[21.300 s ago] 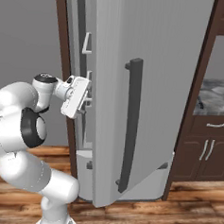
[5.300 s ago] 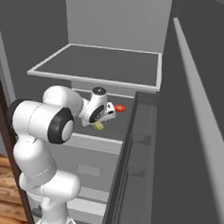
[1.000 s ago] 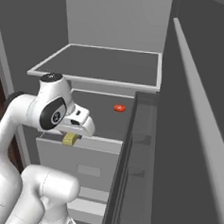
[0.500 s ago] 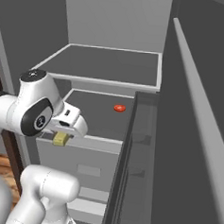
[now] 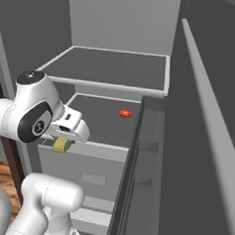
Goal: Retrieve the butter from the fridge and place it on a plate on the dining table. Then retrieve the butter knife by the fridge and place it near the plate.
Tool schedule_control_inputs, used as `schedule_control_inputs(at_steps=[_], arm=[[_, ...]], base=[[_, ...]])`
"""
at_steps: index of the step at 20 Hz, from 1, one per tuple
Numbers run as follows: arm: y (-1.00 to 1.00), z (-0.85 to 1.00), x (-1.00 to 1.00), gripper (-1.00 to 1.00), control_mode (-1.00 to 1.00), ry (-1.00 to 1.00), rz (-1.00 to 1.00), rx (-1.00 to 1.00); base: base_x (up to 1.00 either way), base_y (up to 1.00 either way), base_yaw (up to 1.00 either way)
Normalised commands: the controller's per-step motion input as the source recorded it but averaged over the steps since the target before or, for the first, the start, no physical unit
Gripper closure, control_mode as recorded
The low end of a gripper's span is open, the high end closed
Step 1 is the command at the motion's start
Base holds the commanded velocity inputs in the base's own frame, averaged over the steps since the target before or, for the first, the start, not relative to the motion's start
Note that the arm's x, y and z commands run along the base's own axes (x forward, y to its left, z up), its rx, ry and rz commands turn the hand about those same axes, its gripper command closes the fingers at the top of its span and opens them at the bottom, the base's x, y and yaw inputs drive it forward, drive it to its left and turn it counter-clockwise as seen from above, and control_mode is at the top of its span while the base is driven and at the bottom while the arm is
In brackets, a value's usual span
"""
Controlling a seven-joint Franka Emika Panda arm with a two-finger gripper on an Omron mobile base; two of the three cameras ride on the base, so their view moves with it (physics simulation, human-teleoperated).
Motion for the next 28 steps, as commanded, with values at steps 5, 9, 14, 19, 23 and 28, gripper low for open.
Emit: schedule_control_inputs(at_steps=[5, 9, 14, 19, 23, 28], arm=[[0.0, 0.0, -0.06, 1.0, -1.0, 0.0, 0.0, 0.0], [0.0, 0.0, 0.0, 1.0, 1.0, 0.0, 0.0, 0.0], [0.0, 0.0, 0.0, 1.0, 1.0, 0.0, 0.0, 0.0], [0.0, 0.0, 0.0, 1.0, 1.0, 0.0, 0.0, 0.0], [0.0, 0.0, 0.0, 1.0, 1.0, 0.0, 0.0, 0.0], [0.0, 0.0, 0.0, 1.0, 1.0, 0.0, 0.0, 0.0]], base=[[0.0, 0.0, 0.0], [-0.48, 0.08, 0.0], [-0.58, 0.26, 0.0], [-0.42, 0.53, -0.06], [-0.49, 0.62, -0.23], [-0.57, 0.67, -0.32]])
